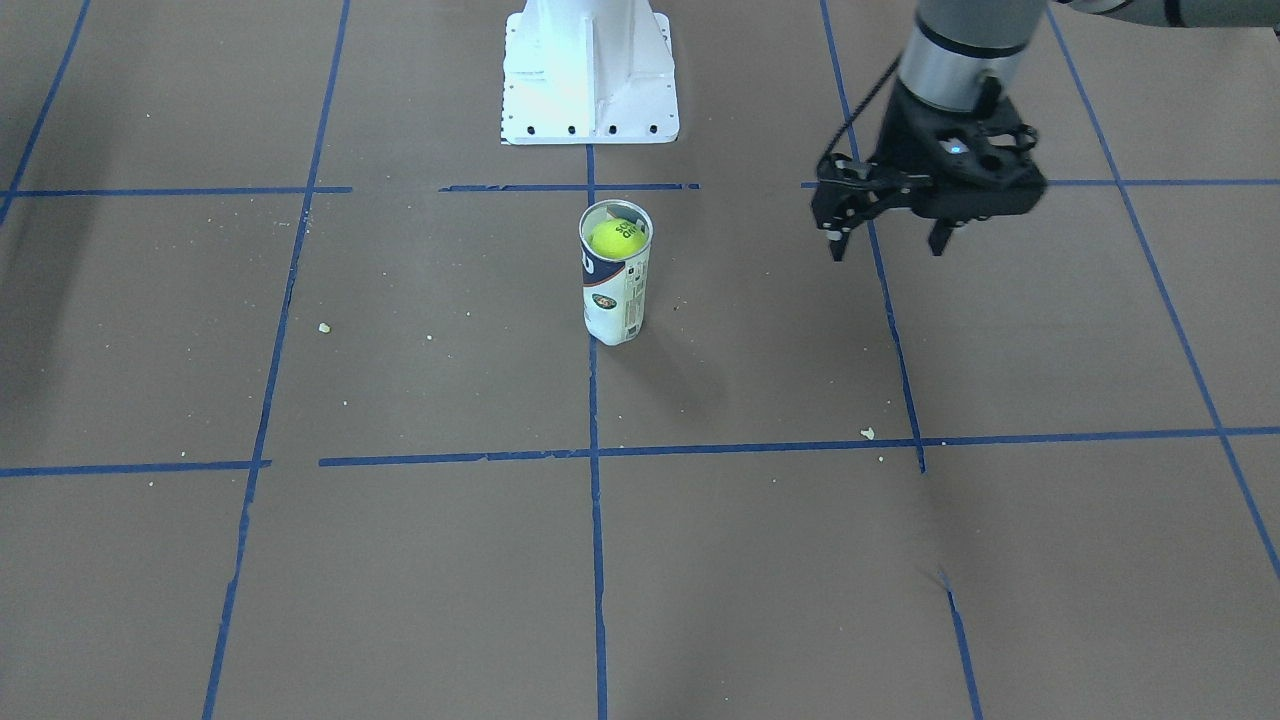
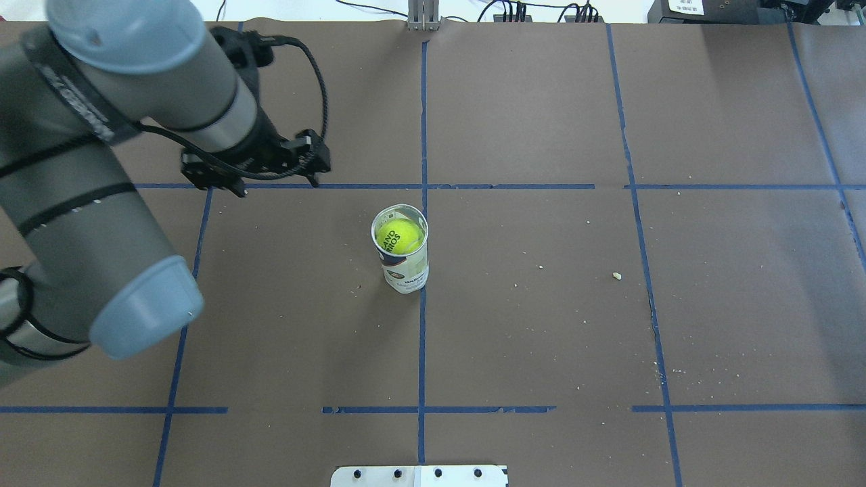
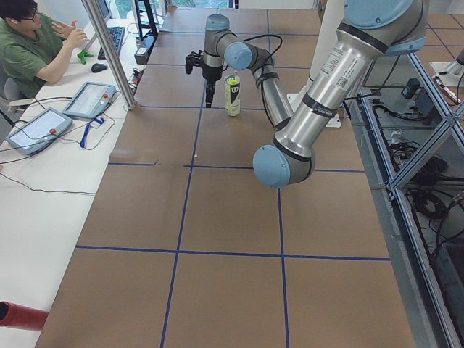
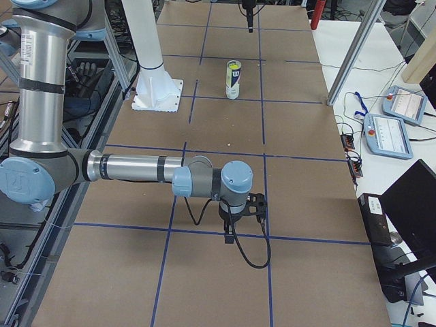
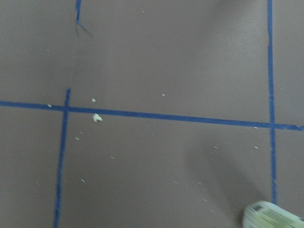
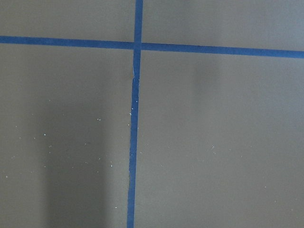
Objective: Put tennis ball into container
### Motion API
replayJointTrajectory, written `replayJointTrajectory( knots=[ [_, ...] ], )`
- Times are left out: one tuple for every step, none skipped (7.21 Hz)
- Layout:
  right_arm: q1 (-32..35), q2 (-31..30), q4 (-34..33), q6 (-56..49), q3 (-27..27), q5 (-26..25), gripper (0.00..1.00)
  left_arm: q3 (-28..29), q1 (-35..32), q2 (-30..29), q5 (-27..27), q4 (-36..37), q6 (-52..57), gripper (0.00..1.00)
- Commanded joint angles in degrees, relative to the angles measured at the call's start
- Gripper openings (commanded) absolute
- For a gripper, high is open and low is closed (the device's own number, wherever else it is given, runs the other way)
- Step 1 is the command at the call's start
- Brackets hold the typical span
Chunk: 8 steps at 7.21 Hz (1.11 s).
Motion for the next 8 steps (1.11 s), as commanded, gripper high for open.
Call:
replayJointTrajectory(
  knots=[
    [0.0,0.0,0.0,0.0,0.1,0.0,1.00,3.2,-16.6,11.3,-6.8,-4.1,28.5,1.00],
    [0.0,0.0,-0.1,0.0,0.0,0.0,1.00,7.4,-23.5,15.4,-10.1,-6.9,39.3,1.00],
    [0.0,0.0,0.0,0.0,0.1,0.0,1.00,11.8,-29.2,19.2,-11.6,-9.8,47.0,1.00],
    [0.0,0.1,0.0,0.0,0.0,0.0,1.00,15.3,-33.3,23.0,-14.1,-12.8,50.6,1.00],
    [0.0,0.1,0.0,0.0,0.0,0.0,1.00,16.6,-36.0,28.4,-15.2,-16.3,50.7,1.00],
    [0.0,0.1,-0.1,0.0,0.0,0.0,1.00,17.5,-36.9,32.8,-15.1,-20.6,50.5,1.00],
    [0.0,0.1,0.0,0.0,0.0,0.0,1.00,18.7,-37.2,33.4,-15.0,-21.0,50.2,1.00],
    [0.0,0.0,0.0,0.0,0.0,0.0,1.00,18.7,-37.7,33.5,-15.4,-20.3,50.5,1.00]
  ],
)
